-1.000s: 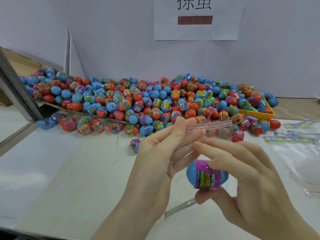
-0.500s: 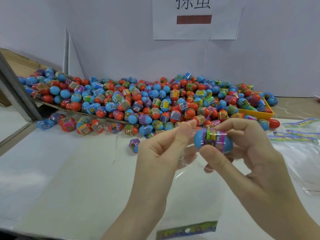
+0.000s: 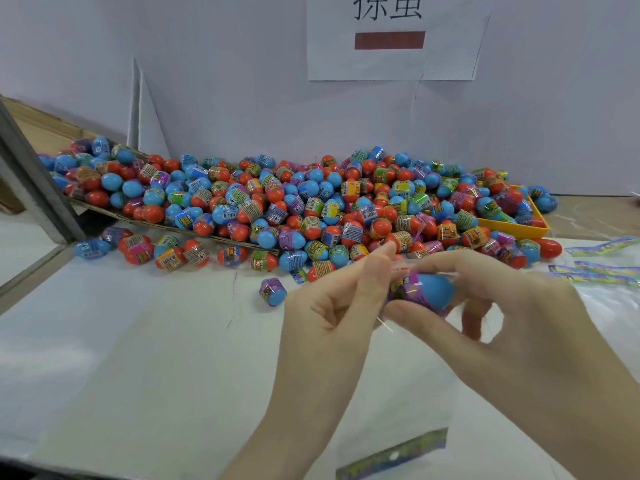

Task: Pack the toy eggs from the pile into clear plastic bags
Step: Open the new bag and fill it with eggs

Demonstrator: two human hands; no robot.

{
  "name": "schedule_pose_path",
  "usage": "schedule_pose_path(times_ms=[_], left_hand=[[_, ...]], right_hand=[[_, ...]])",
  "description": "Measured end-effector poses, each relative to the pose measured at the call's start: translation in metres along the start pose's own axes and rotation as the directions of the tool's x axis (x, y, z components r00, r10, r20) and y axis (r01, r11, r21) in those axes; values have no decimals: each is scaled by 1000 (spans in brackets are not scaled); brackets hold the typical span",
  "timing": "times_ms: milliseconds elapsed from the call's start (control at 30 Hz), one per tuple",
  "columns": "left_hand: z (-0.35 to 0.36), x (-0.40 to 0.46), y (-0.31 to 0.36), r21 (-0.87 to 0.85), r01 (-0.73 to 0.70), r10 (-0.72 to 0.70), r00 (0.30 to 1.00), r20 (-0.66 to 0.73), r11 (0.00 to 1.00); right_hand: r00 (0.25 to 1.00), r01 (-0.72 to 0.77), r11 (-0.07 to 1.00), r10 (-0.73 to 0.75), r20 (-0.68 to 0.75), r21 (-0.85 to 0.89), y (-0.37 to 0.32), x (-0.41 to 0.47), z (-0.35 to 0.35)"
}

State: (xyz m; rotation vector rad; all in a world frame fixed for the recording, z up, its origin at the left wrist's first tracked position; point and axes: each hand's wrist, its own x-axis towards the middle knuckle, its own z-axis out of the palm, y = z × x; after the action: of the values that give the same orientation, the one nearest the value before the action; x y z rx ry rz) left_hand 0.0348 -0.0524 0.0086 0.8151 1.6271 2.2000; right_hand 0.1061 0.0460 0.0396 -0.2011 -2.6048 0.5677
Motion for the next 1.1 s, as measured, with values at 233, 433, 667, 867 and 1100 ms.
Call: schedule_pose_path(times_ms=[233,433,667,867,1100], left_hand=[[-18,-7,-16,-58,77,-65,980,189,995],[-16,-8,-25,22,33,-36,988,153,999],[-15,-6,-23,49,51,-57,990,129,998],[-21,-6,-27,109,132,-140,988,65,985],[-23,-5,-18,99,94,-111,977,182,991]], right_hand=[[999,47,991,-48,3,125,8,1,-5],[981,66,994,-81,176,93,21,-2,0],[962,-2,990,-37,270,144,26,-4,-1],[985,34,989,-58,163,146,24,-4,1],[982,135,990,-140,130,46,28,-3,1]])
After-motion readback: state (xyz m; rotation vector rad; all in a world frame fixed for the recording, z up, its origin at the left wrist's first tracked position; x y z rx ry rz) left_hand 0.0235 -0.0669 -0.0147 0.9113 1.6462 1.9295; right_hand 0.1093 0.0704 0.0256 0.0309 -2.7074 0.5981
